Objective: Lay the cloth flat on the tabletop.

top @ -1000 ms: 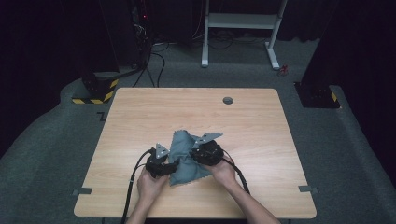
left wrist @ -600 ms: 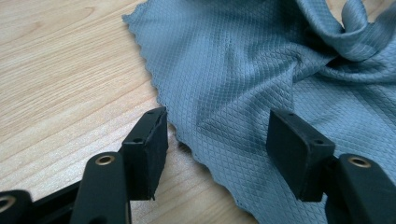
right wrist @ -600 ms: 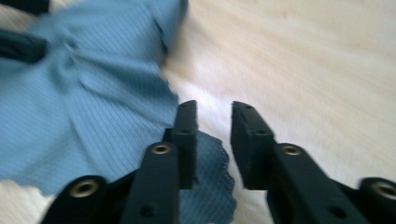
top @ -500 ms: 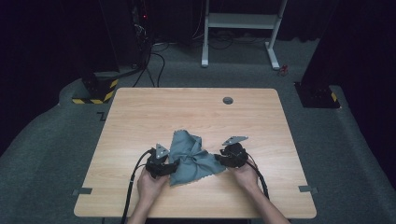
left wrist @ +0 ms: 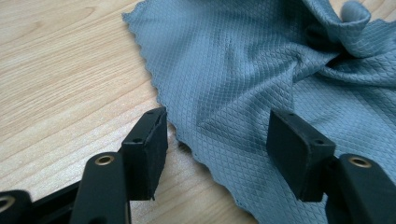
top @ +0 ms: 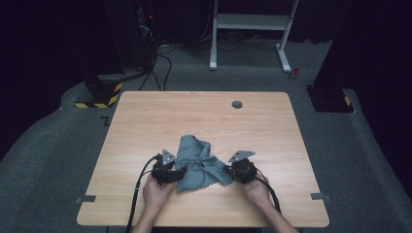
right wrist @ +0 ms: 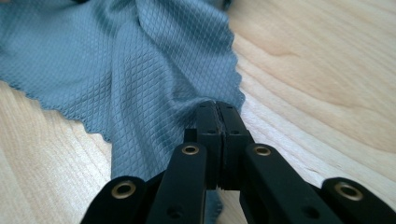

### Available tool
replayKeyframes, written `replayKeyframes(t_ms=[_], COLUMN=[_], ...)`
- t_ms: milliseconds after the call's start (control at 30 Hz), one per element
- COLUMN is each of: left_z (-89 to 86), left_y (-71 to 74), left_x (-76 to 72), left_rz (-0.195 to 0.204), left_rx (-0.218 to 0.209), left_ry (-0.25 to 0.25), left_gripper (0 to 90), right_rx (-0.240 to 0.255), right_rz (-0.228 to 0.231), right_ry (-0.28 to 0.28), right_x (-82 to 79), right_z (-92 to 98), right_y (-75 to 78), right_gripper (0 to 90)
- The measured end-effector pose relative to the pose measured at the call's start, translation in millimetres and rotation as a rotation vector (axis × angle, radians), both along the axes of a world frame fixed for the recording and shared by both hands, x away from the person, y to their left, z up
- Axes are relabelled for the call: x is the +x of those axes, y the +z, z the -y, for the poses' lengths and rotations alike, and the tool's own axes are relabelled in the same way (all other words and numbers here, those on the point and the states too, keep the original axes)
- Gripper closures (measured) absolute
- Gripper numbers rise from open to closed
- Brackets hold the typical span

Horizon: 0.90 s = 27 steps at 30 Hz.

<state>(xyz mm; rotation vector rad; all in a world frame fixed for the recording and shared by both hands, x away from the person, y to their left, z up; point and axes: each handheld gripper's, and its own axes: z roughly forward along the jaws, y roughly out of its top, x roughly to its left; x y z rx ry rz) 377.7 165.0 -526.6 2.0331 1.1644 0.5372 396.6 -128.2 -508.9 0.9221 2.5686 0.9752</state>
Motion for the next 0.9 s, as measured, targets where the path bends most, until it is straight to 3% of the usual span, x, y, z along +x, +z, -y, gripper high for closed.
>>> replayKeyframes(t_ms=[267,500,667,733,900], left_z=[0.1,0.1,0.2,0.1,0.1], left_y=[0.0,-0.1,-0.1,-0.1,0.0], left_x=[0.0,0.0,-0.1,-0.1,-0.1], left_rz=[0.000,0.001,0.001,0.001,0.000], left_rx=[-0.001,-0.002,-0.002,-0.001,0.000], left_ry=[0.000,0.000,0.002,0.002,0.002], left_gripper=[38.8,38.8,38.8,38.8,38.8], right_rx=[0.036,0.025,0.031,0.047,0.081], right_rz=[0.038,0.027,-0.001,0.028,0.024], right_ry=[-0.058,-0.108,-0.094,-0.121,-0.164], right_x=[-8.3,-12.7,-14.5,-13.8,-4.4], right_z=[28.8,50.1,47.9,48.6,49.7], right_y=[15.5,10.2,4.6,7.5,9.8], right_gripper=[89.4,89.3,82.6,77.9,74.2])
